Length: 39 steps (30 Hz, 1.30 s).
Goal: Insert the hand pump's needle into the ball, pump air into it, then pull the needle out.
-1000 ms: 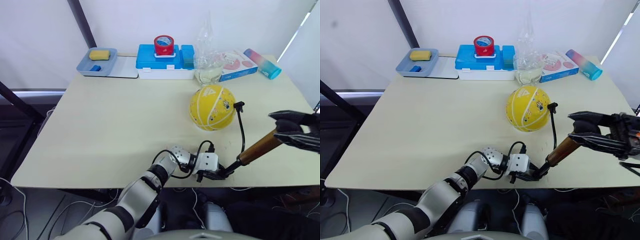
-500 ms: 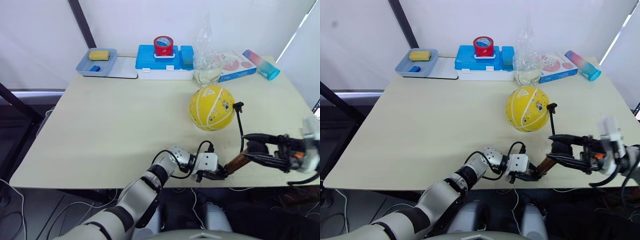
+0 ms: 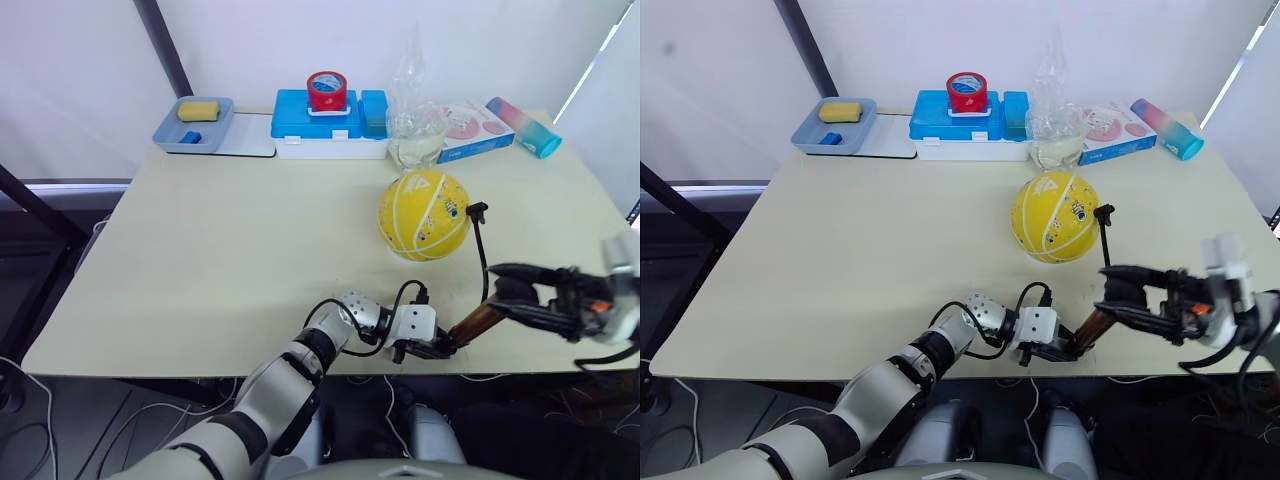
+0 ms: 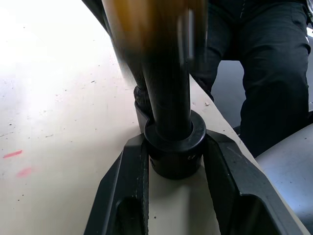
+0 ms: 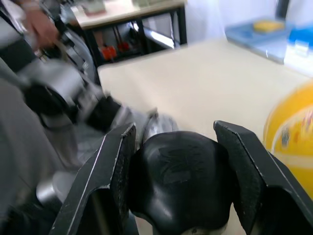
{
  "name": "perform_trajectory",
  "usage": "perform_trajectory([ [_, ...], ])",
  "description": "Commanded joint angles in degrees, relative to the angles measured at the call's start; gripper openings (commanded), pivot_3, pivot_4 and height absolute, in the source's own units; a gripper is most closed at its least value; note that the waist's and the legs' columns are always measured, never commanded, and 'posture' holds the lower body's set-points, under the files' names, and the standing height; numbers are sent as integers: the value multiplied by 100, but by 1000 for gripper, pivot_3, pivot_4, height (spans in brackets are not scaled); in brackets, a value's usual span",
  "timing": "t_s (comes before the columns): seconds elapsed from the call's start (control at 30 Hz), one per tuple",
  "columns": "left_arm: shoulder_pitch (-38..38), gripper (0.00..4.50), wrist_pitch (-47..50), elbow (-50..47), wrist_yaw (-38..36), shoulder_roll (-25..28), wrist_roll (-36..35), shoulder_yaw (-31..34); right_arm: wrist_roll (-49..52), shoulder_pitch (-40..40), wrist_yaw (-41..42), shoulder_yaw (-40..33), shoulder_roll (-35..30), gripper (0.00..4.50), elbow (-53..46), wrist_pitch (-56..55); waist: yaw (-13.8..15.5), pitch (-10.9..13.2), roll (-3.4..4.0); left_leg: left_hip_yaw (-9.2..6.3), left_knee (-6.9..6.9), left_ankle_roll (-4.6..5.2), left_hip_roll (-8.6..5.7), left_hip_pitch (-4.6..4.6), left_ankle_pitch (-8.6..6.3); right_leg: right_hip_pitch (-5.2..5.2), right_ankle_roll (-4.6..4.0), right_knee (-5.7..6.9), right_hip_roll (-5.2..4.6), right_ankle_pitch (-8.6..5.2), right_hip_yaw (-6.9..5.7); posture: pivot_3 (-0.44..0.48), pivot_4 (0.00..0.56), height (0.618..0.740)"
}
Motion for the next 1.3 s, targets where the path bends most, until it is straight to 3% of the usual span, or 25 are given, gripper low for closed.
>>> perform_trajectory([
  [0.03,125,1096,66,206,-94,163,335,-249,788,-367,-254,-1088,-522,2041,27,542,0,1,0,0,0,0,0,0,0,0,0,-1,-1,0,0,0,150,739],
  [0.2,112,1096,68,218,-77,168,339,-245,1467,-860,-554,-1433,-848,2041,140,1125,0,3,-4,0,-1,-3,1,0,-2,0,0,-2,0,0,0,0,150,739],
  [0.3,112,1096,62,231,-61,172,352,-252,1156,-779,-548,-1169,-721,2041,13,1143,3,5,0,0,-1,-3,0,-8,-2,-6,0,-2,-2,0,0,0,150,739],
  [0.53,99,1096,66,241,-25,177,363,-257,-1055,69,-237,293,-49,2041,77,-195,-2,-4,-15,0,-1,1,0,0,0,2,1,-2,2,-1,-1,0,150,739],
  [0.8,79,1096,69,225,-34,193,332,-232,-2357,230,-244,1193,543,2041,849,-1589,-6,-17,-36,0,-1,-1,1,13,0,14,1,-1,4,-1,-1,0,150,739],
  [1.3,-147,1096,269,184,-308,60,-23,67,-1999,60,-479,1026,647,2041,583,-1521,-21,-8,-36,3,-6,-8,7,40,-4,34,2,-1,4,-3,0,0,150,739],
])
